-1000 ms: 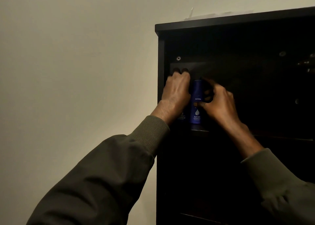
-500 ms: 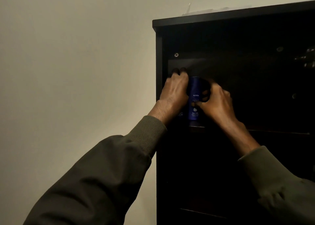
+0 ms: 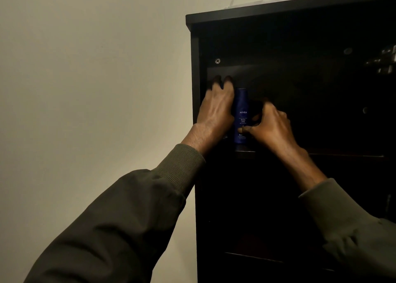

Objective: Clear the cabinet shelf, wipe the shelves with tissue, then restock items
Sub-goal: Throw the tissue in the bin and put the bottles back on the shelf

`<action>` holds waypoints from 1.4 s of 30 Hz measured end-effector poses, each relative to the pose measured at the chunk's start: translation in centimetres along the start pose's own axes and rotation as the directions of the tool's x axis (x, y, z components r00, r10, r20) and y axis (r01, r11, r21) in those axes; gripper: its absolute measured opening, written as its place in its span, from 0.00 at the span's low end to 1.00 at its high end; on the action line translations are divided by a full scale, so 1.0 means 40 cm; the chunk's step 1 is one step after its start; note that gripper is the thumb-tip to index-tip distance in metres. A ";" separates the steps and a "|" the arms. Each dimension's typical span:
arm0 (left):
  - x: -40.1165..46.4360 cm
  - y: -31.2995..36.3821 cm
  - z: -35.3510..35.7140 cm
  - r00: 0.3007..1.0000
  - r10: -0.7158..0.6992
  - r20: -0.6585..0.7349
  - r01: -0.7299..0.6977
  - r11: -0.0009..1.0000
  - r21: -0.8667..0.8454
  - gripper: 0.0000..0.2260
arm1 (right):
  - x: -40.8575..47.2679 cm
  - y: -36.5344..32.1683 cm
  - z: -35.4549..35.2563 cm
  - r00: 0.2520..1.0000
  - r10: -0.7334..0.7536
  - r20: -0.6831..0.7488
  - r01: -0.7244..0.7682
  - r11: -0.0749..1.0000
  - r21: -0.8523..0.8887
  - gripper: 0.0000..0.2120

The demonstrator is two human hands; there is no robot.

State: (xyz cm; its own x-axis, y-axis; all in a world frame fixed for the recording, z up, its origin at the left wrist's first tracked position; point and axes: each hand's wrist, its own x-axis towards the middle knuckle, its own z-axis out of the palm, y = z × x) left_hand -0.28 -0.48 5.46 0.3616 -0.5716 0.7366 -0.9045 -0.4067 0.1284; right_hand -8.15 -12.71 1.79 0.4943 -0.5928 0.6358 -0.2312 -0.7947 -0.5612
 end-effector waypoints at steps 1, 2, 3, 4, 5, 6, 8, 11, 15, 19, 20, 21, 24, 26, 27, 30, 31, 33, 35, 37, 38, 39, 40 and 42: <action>-0.001 0.001 0.000 1.000 0.002 -0.008 -0.002 1.000 0.001 0.36 | -0.002 0.000 -0.001 1.000 -0.003 -0.008 0.003 1.000 -0.001 0.30; -0.002 0.001 0.000 1.000 0.007 -0.019 -0.007 1.000 0.004 0.36 | -0.004 0.000 -0.001 1.000 -0.010 -0.020 0.010 1.000 -0.004 0.30; -0.004 0.002 0.000 0.999 0.015 -0.033 -0.015 1.000 0.009 0.36 | -0.006 -0.001 -0.002 0.999 -0.018 -0.033 0.017 1.000 -0.004 0.30; -0.006 0.002 0.001 0.999 0.026 -0.048 -0.026 1.000 0.012 0.36 | -0.008 -0.003 -0.002 0.999 -0.025 -0.046 0.025 1.000 -0.003 0.31; -0.009 0.003 0.002 0.997 0.042 -0.064 -0.041 0.999 0.015 0.36 | -0.010 -0.004 -0.004 0.998 -0.034 -0.062 0.033 0.999 -0.005 0.31; -0.013 0.005 0.003 0.995 0.056 -0.082 -0.055 0.998 0.014 0.36 | -0.014 -0.007 -0.007 0.996 -0.042 -0.079 0.042 0.999 -0.008 0.32; -0.026 0.009 0.005 0.991 0.071 -0.117 -0.071 0.997 0.004 0.37 | -0.025 -0.012 -0.018 0.991 -0.056 -0.118 0.056 0.998 -0.007 0.34; -0.059 0.016 0.003 0.986 0.070 -0.150 -0.074 0.997 -0.021 0.40 | -0.057 -0.016 -0.042 0.979 -0.083 -0.185 0.091 0.995 0.032 0.36; -0.133 0.022 -0.006 0.983 0.025 -0.182 -0.053 0.987 -0.151 0.39 | -0.132 -0.009 -0.071 0.962 -0.117 -0.247 0.153 0.979 0.136 0.35; -0.221 0.027 0.000 0.979 -0.026 -0.201 -0.037 0.952 -0.305 0.36 | -0.223 -0.005 -0.105 0.960 -0.130 -0.249 0.191 0.952 0.239 0.33; -0.245 0.027 0.010 0.979 -0.046 -0.196 -0.023 0.942 -0.334 0.35 | -0.249 0.002 -0.108 0.962 -0.130 -0.242 0.192 0.948 0.253 0.33; -0.265 0.027 0.017 0.978 -0.060 -0.200 -0.016 0.933 -0.359 0.34 | -0.270 0.006 -0.109 0.961 -0.135 -0.240 0.199 0.944 0.262 0.32; -0.323 0.028 0.037 0.971 -0.090 -0.222 -0.011 0.908 -0.419 0.31 | -0.329 0.022 -0.101 0.965 -0.143 -0.218 0.204 0.934 0.292 0.31; -0.361 0.030 0.054 0.967 -0.115 -0.229 -0.002 0.891 -0.455 0.28 | -0.364 0.038 -0.086 0.974 -0.137 -0.178 0.189 0.929 0.319 0.31; -0.383 0.033 0.064 0.966 -0.126 -0.225 0.004 0.881 -0.472 0.27 | -0.383 0.046 -0.076 0.980 -0.127 -0.150 0.171 0.929 0.327 0.30; -0.440 0.036 0.092 0.964 -0.149 -0.220 0.011 0.850 -0.527 0.22 | -0.436 0.070 -0.046 0.991 -0.102 -0.086 0.126 0.920 0.370 0.29; -0.455 0.035 0.102 0.963 -0.159 -0.216 0.016 0.839 -0.544 0.20 | -0.453 0.077 -0.036 0.993 -0.096 -0.067 0.114 0.918 0.379 0.29; -0.495 0.032 0.129 0.962 -0.193 -0.192 0.049 0.816 -0.576 0.18 | -0.493 0.098 -0.009 0.997 -0.069 -0.015 0.069 0.917 0.393 0.28; -0.537 0.026 0.159 0.961 -0.232 -0.148 0.097 0.789 -0.607 0.16 | -0.532 0.121 0.018 0.998 -0.047 0.038 0.028 0.919 0.394 0.27; -0.590 0.020 0.196 0.963 -0.255 -0.083 0.149 0.766 -0.625 0.14 | -0.577 0.147 0.047 0.995 -0.021 0.101 -0.020 0.922 0.387 0.26; -0.616 0.015 0.214 0.964 -0.263 -0.049 0.174 0.757 -0.630 0.14 | -0.598 0.161 0.060 0.991 -0.004 0.132 -0.048 0.921 0.387 0.26; -0.642 0.008 0.234 0.963 -0.270 -0.015 0.201 0.750 -0.630 0.13 | -0.618 0.174 0.075 0.986 0.015 0.163 -0.078 0.919 0.387 0.25; -0.667 -0.002 0.256 0.959 -0.283 0.021 0.233 0.743 -0.627 0.13 | -0.636 0.189 0.092 0.979 0.041 0.200 -0.118 0.912 0.393 0.24; -0.720 -0.014 0.293 0.946 -0.312 0.085 0.293 0.719 -0.630 0.11 | -0.679 0.217 0.121 0.961 0.099 0.259 -0.202 0.892 0.405 0.23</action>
State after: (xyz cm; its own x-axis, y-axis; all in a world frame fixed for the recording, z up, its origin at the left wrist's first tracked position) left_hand -7.53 7.84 -23.61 0.6434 -0.4745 0.6007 -0.6869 -0.0116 0.7266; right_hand -19.52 -2.86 -22.92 0.6693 -0.6146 0.4176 0.0337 -0.5363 -0.8433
